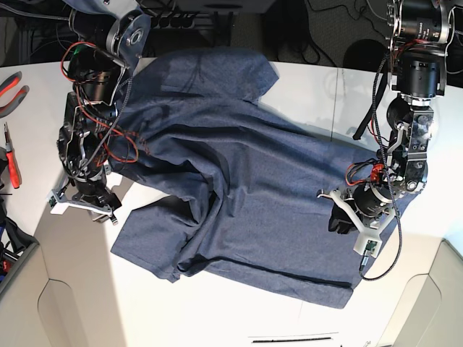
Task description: Layout the t-shirt on the table in an organized manner, then fold the t-shirt properly
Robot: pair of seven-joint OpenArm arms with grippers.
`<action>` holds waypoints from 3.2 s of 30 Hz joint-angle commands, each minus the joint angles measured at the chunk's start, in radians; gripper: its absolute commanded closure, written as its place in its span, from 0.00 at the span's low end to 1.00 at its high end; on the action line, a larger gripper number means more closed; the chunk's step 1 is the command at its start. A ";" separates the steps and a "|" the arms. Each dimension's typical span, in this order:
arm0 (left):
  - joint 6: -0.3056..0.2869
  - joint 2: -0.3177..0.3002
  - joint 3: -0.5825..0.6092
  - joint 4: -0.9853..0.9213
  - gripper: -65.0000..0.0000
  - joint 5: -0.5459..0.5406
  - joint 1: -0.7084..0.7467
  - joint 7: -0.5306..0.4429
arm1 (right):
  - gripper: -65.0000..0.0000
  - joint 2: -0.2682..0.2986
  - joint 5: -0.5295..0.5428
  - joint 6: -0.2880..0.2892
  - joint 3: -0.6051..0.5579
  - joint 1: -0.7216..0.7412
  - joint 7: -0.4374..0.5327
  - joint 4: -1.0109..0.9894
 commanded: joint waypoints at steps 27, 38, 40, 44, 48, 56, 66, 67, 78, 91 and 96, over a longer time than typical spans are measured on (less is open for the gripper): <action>0.000 0.008 -0.005 0.016 0.72 -0.010 -0.024 -0.023 | 1.00 -0.041 -0.073 0.143 -0.056 0.162 0.035 -0.184; 0.000 0.008 -0.005 0.016 0.72 -0.010 -0.023 -0.018 | 1.00 -0.057 -0.113 0.364 -0.219 0.253 0.038 -0.174; 0.000 0.008 -0.005 0.016 0.72 -0.010 -0.023 -0.018 | 1.00 -0.058 -0.147 0.364 -0.302 0.278 0.038 -0.174; 0.000 0.008 -0.005 0.016 0.72 -0.010 -0.023 -0.018 | 1.00 -0.058 -0.227 0.361 -0.486 0.319 0.039 -0.174; 0.000 0.008 -0.005 0.016 0.72 -0.010 -0.023 -0.018 | 1.00 -0.058 -0.275 0.346 -0.647 0.332 0.052 -0.174; 0.000 0.008 -0.005 0.016 0.72 -0.010 -0.024 -0.019 | 1.00 -0.058 -0.318 0.346 -0.836 0.330 0.061 -0.174; 0.000 0.008 -0.005 0.016 0.72 -0.010 -0.024 -0.019 | 1.00 -0.058 -0.319 0.346 -0.871 0.331 0.062 -0.174; 0.000 0.008 -0.005 0.016 0.72 -0.010 -0.024 -0.021 | 1.00 -0.058 -0.318 0.346 -0.871 0.330 0.065 -0.174; 0.000 0.008 -0.005 0.016 0.72 -0.010 -0.024 -0.026 | 0.67 -0.058 -0.246 0.462 -0.888 0.270 0.060 -0.174; 0.000 0.008 -0.005 0.016 0.72 -0.010 -0.024 -0.026 | 0.67 -0.059 -0.269 0.447 -0.992 0.153 0.080 -0.105; 0.000 0.008 -0.005 0.016 0.72 -0.010 -0.024 -0.026 | 0.67 -0.059 -0.396 0.376 -0.991 0.097 0.079 0.076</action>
